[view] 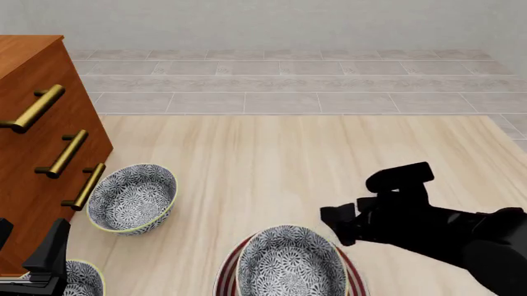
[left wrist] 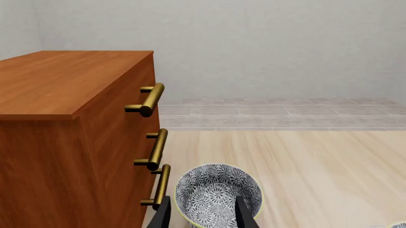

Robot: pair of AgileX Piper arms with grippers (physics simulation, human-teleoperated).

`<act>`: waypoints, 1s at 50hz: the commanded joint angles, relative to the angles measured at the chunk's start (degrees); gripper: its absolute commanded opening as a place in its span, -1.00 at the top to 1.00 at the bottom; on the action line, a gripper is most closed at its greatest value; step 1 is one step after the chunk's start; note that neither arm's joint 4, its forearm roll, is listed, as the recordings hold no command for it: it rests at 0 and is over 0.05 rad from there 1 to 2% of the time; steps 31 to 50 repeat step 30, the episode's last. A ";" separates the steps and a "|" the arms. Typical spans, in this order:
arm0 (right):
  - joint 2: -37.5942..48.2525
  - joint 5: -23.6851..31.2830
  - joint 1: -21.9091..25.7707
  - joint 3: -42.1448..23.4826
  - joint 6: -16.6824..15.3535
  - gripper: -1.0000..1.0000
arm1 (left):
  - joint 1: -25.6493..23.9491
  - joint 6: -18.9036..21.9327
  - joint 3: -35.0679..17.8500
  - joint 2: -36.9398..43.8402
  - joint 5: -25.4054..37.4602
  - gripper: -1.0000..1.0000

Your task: Pick up the bowl and put it in the front on the plate.

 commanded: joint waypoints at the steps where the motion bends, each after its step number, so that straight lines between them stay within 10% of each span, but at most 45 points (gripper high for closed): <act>1: -3.17 1.86 -1.74 -1.85 -1.43 -1.00 | 0.00 0.00 0.00 0.00 0.00 -1.00; 50: -9.21 -2.25 -5.74 -2.48 -0.37 -1.00 | 0.00 0.00 0.00 0.00 0.00 -1.00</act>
